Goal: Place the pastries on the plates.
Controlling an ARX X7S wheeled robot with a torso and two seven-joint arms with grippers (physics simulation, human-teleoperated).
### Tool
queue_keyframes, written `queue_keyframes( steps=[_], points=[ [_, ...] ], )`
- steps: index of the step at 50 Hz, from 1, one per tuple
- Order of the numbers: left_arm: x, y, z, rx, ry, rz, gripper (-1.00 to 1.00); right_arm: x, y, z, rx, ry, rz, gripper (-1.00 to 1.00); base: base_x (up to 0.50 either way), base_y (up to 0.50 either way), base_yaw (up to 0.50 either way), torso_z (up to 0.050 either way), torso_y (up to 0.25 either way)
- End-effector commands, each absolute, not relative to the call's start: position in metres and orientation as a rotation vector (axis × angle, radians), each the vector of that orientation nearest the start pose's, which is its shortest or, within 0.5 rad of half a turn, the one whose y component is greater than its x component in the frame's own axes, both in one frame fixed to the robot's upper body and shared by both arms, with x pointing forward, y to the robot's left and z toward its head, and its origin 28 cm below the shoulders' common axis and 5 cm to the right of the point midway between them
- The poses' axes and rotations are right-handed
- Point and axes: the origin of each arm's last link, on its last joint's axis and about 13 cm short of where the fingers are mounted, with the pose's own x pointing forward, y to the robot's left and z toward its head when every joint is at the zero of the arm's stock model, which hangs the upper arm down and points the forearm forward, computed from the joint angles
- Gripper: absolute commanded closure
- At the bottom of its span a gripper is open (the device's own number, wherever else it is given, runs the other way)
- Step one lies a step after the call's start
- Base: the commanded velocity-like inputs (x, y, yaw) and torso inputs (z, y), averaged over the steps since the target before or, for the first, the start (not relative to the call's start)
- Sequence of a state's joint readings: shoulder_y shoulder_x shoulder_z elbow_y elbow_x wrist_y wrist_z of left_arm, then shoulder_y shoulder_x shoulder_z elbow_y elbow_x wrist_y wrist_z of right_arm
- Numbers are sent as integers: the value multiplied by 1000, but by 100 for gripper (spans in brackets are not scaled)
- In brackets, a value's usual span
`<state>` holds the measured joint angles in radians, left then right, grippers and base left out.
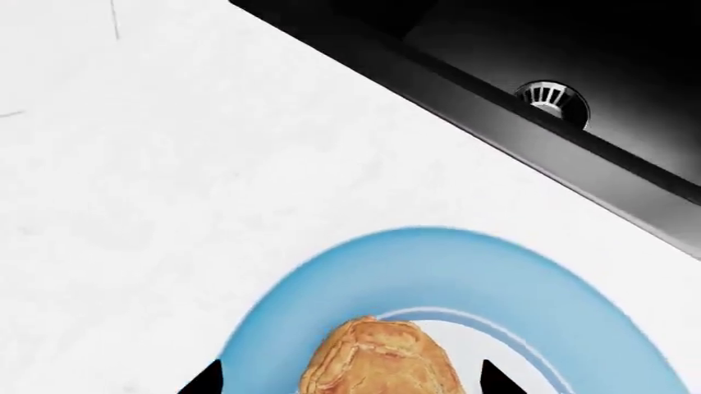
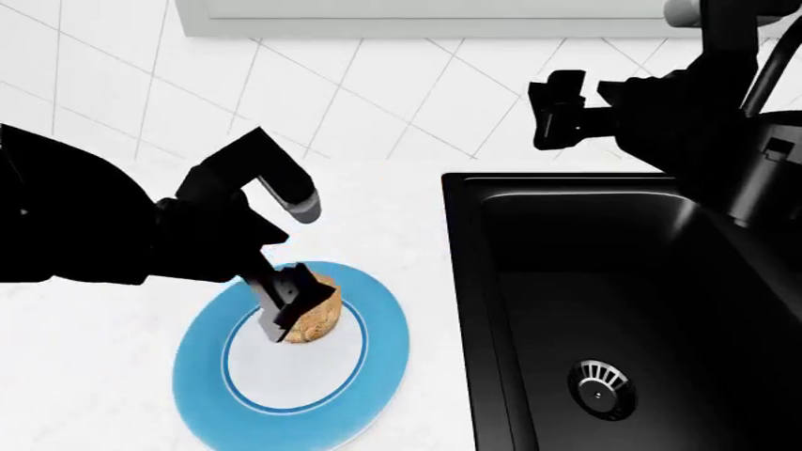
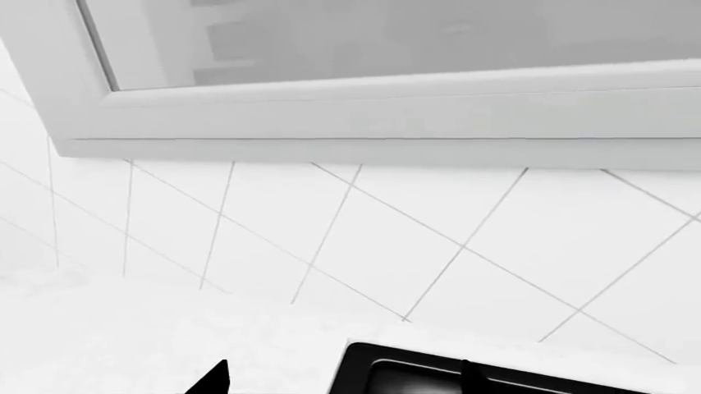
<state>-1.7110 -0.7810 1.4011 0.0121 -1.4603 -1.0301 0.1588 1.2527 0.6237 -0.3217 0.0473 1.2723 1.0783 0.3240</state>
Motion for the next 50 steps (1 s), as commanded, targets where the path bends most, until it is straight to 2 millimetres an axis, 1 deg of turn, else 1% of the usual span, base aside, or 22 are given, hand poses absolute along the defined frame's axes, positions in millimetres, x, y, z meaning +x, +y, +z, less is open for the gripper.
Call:
queue_keyframes(
  steps=[1,4,7,8,10,11,12,14,17,18,21,23,24,25,27,30,33,38,40,43,45,50],
  points=[
    [301,263,309,372,584,-797,-100,311,-165,309,89,141,321,-100,0,0,0,0,0],
    [301,260,319,264,554,-827,-100,311,-165,310,87,139,321,-100,0,0,0,0,0],
    [303,261,326,243,523,-810,-100,311,-165,310,85,142,322,-100,0,0,0,0,0],
    [305,264,326,261,510,-781,-100,311,-165,310,86,139,323,-100,0,0,0,0,0],
    [309,262,325,226,510,-761,-100,311,-165,311,82,130,329,-100,0,0,0,0,0],
    [317,263,323,175,510,-671,-100,311,-164,311,77,123,335,-100,0,0,0,0,0],
    [319,262,322,169,514,-674,-100,311,-164,310,81,125,336,-100,0,0,0,0,0],
    [328,263,322,125,461,-630,-100,311,-164,308,77,120,335,-100,0,0,0,0,0],
    [336,258,320,121,398,-603,-100,311,-165,308,66,108,335,-100,0,0,0,0,0],
    [340,261,319,127,353,-569,-100,312,-165,308,62,105,335,-100,0,0,0,0,0],
    [351,255,314,52,281,-525,-100,313,-164,306,56,96,347,-100,0,0,0,0,0],
    [353,252,309,65,287,-539,-100,312,-164,306,55,93,348,-100,0,0,0,0,0],
    [357,252,306,64,259,-505,-100,312,-164,306,51,87,349,-100,0,0,0,0,0],
    [360,253,307,58,235,-487,-100,312,-164,308,42,68,344,-100,0,0,0,0,0],
    [368,248,309,53,192,-430,-100,312,-163,308,39,57,351,-100,0,0,0,0,0],
    [373,248,310,39,190,-390,-100,313,-161,305,34,51,355,-100,0,0,0,0,0],
    [376,245,308,70,159,-362,-100,313,-161,302,26,27,356,-100,0,0,0,0,0],
    [375,242,309,108,135,-352,-100,314,-162,302,25,23,352,-100,0,0,0,0,0],
    [376,243,308,137,84,-304,-100,314,-161,302,26,22,353,-100,0,0,0,0,0],
    [374,245,306,106,80,-286,-100,314,-161,301,28,22,351,-100,0,0,0,0,0],
    [370,248,299,89,93,-287,-100,315,-161,303,28,13,343,-100,0,0,0,0,0],
    [366,250,295,68,88,-287,-100,317,-161,306,20,-3,330,-100,0,0,0,0,0]
  ],
)
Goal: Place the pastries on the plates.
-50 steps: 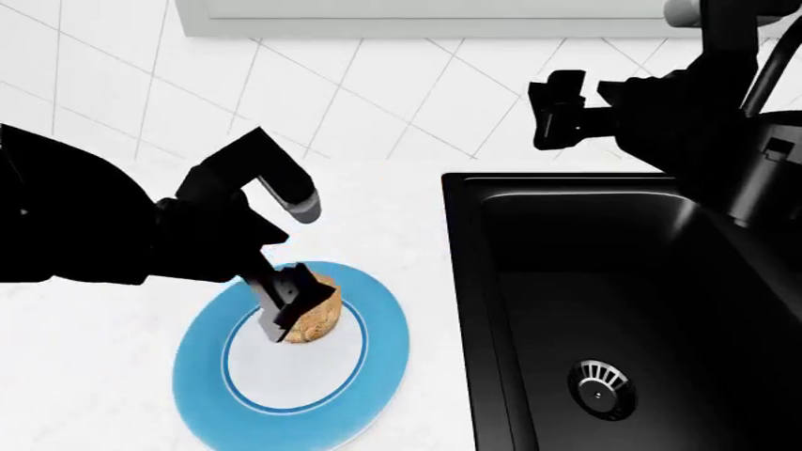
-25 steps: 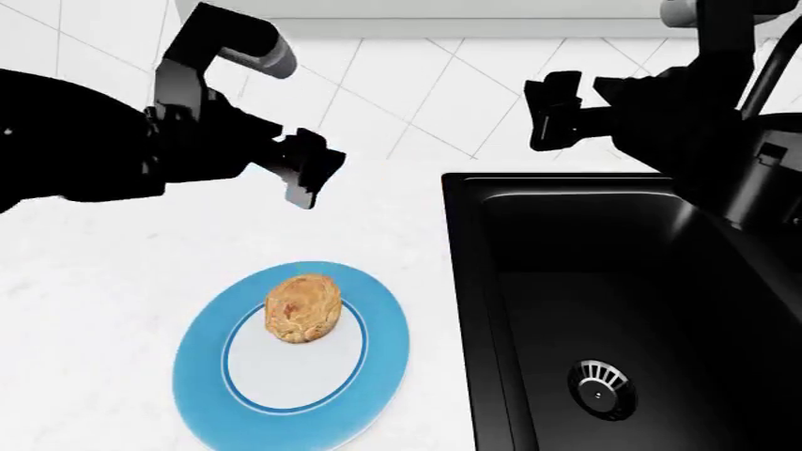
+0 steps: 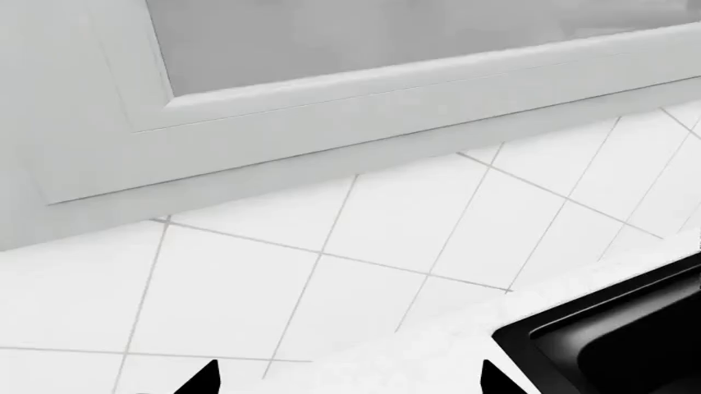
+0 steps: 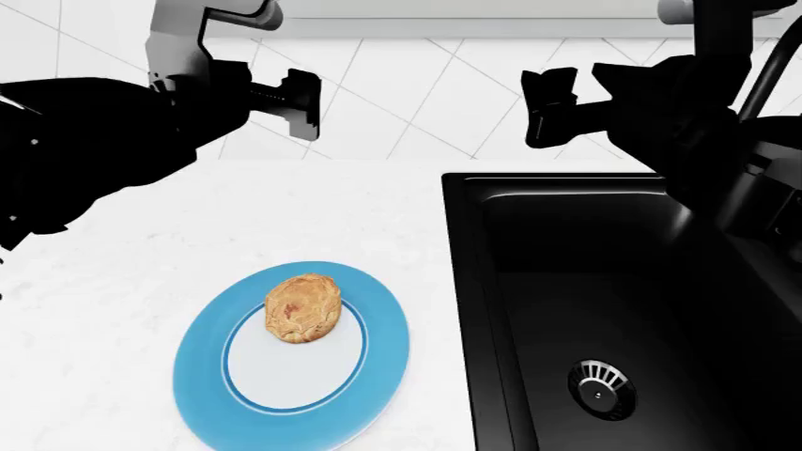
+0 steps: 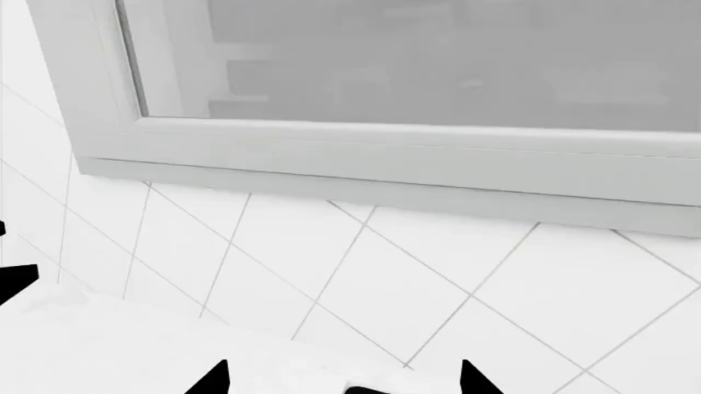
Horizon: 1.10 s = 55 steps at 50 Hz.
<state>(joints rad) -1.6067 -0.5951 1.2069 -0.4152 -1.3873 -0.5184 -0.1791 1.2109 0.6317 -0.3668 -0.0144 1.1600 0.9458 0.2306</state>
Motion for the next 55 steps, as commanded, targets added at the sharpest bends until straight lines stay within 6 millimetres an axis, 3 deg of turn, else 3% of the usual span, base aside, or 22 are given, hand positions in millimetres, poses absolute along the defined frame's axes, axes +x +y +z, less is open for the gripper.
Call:
queue_keyframes(
  steps=[1,21,55],
  points=[
    [366,249,294,70,88,-289,-100,317,-161,305,20,1,329,-100,0,0,0,0,0],
    [363,253,293,57,80,-284,-100,318,-161,299,34,31,311,-100,-5,0,0,0,0],
    [362,251,293,62,73,-295,-100,317,-162,295,36,34,303,-100,-183,0,0,0,0]
  ],
)
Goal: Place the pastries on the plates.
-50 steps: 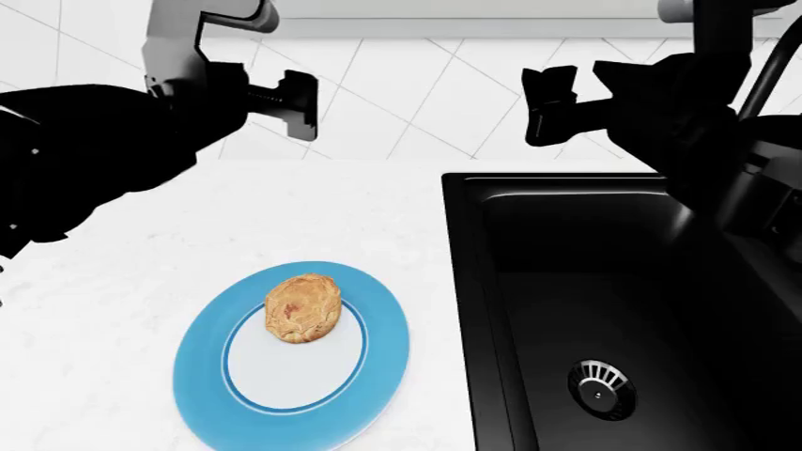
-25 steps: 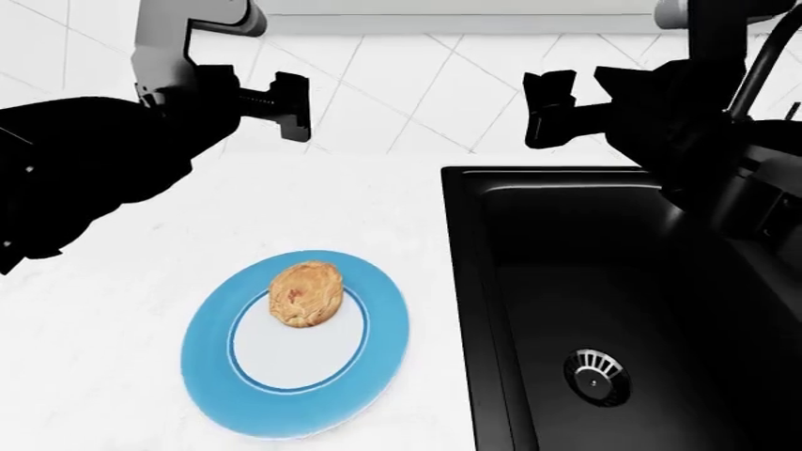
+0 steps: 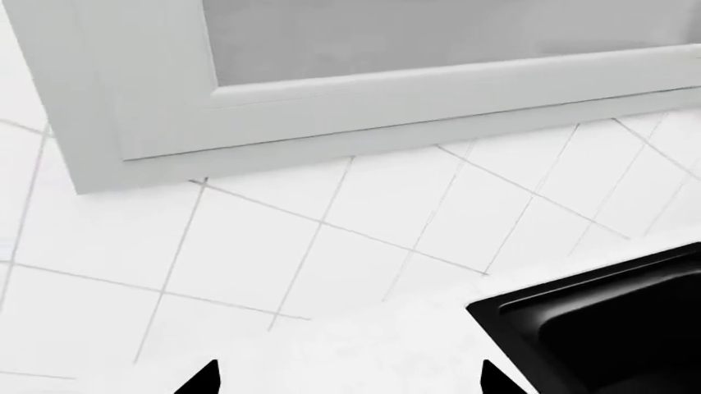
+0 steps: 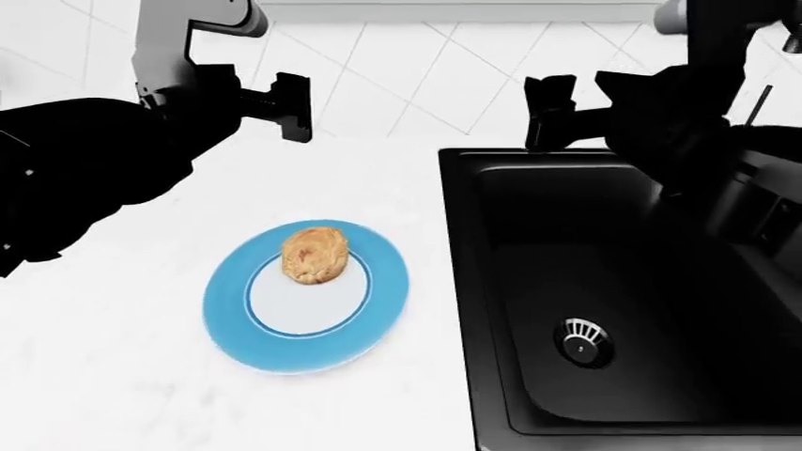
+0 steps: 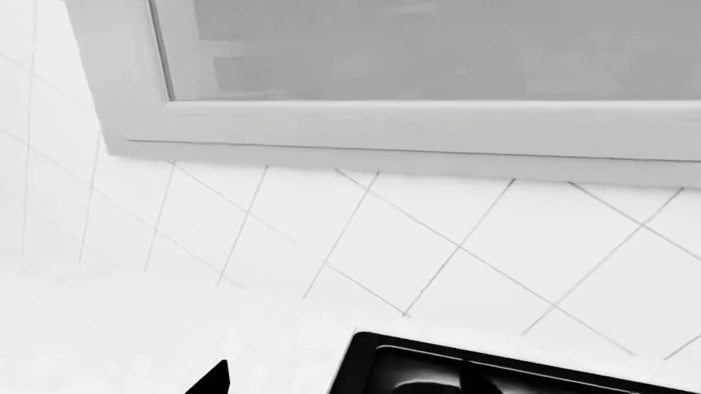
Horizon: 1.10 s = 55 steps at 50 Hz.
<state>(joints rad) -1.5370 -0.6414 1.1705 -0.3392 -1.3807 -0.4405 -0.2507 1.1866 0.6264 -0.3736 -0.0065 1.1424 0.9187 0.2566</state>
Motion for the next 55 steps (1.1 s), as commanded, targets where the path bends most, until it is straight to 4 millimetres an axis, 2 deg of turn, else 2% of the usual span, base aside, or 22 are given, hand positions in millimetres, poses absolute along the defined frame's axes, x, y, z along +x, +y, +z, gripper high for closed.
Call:
queue_keyframes(
  steps=[1,25,39,55],
  points=[
    [363,250,292,61,73,-293,-100,317,-162,295,35,34,302,-100,-191,0,0,0,0],
    [363,252,291,57,73,-291,-100,317,-162,294,31,46,289,-100,-232,-10,0,0,0],
    [362,251,289,53,78,-291,-100,316,-163,293,46,33,285,-100,-245,-457,0,0,0],
    [362,253,286,45,80,-286,-100,315,-163,293,57,14,286,-100,-59,-500,0,0,0]
  ],
)
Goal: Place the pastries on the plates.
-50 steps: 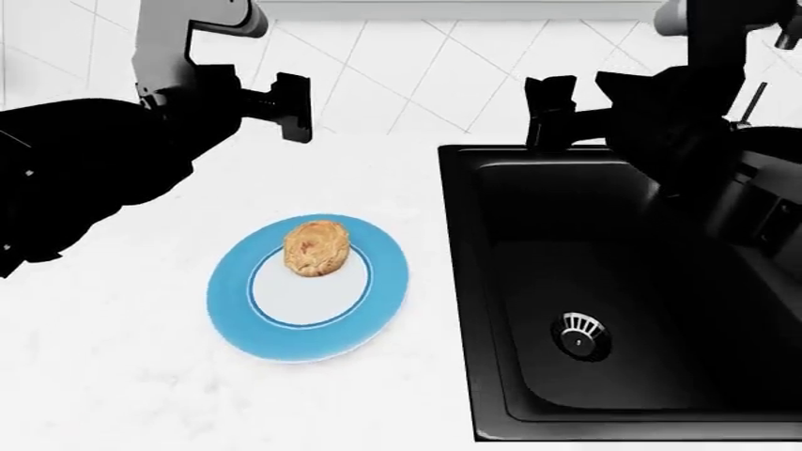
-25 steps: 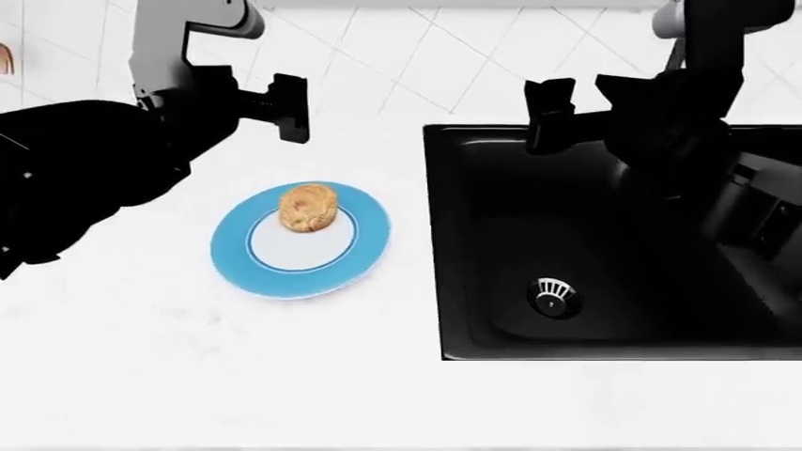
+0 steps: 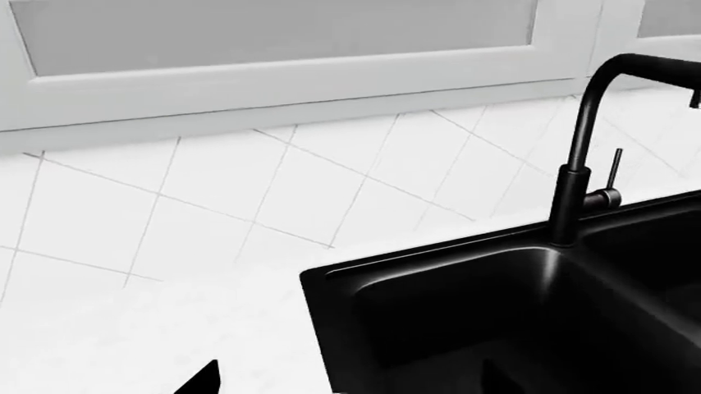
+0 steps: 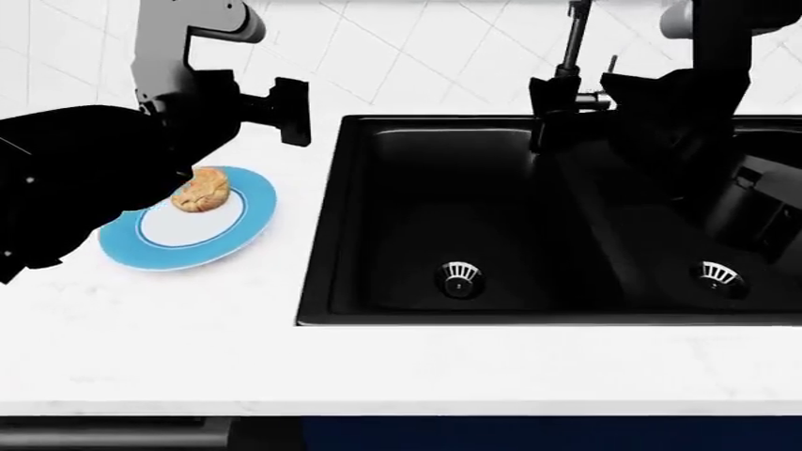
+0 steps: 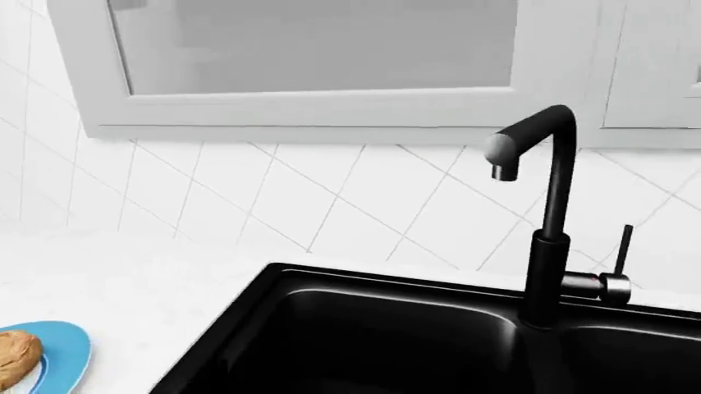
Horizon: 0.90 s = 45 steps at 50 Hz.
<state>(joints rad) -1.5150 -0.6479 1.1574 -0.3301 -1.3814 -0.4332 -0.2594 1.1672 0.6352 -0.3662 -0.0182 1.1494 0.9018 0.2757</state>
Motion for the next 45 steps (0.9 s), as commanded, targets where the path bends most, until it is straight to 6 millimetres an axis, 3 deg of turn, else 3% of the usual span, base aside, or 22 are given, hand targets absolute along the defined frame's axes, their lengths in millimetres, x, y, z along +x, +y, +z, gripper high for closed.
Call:
queue_keyframes(
  steps=[1,45],
  points=[
    [362,253,286,46,80,-286,-100,315,-163,293,55,15,286,-100,0,-500,0,0,0],
    [359,248,283,42,87,-299,-100,314,-164,291,55,21,280,-100,0,-500,0,0,0]
  ],
)
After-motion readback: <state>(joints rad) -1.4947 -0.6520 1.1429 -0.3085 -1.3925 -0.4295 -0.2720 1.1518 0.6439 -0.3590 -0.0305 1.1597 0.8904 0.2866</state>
